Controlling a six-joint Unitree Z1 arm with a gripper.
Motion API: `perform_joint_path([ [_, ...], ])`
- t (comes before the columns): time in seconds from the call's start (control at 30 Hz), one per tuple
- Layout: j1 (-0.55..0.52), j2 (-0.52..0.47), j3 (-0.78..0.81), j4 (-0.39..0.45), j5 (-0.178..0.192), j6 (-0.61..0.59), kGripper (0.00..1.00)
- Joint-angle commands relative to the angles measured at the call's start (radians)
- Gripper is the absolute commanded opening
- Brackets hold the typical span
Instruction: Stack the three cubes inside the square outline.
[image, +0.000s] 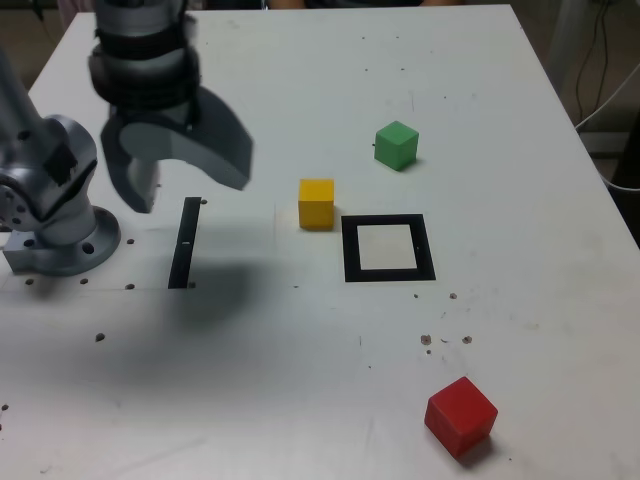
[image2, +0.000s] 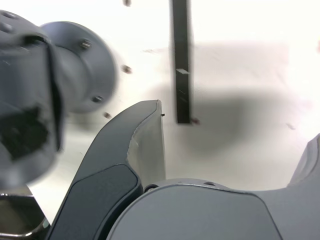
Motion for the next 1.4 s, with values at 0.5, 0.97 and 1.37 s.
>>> perform_joint_path([
  [0.5, -0.235, 0.38, -0.487, 0.122, -0.088, -0.128, 1.0],
  [0.97, -0.242, 0.484, -0.675, 0.035, -0.149, -0.255, 1.0],
  [1.37, -0.255, 0.56, -0.644, -0.094, -0.173, -0.484, 0.98],
])
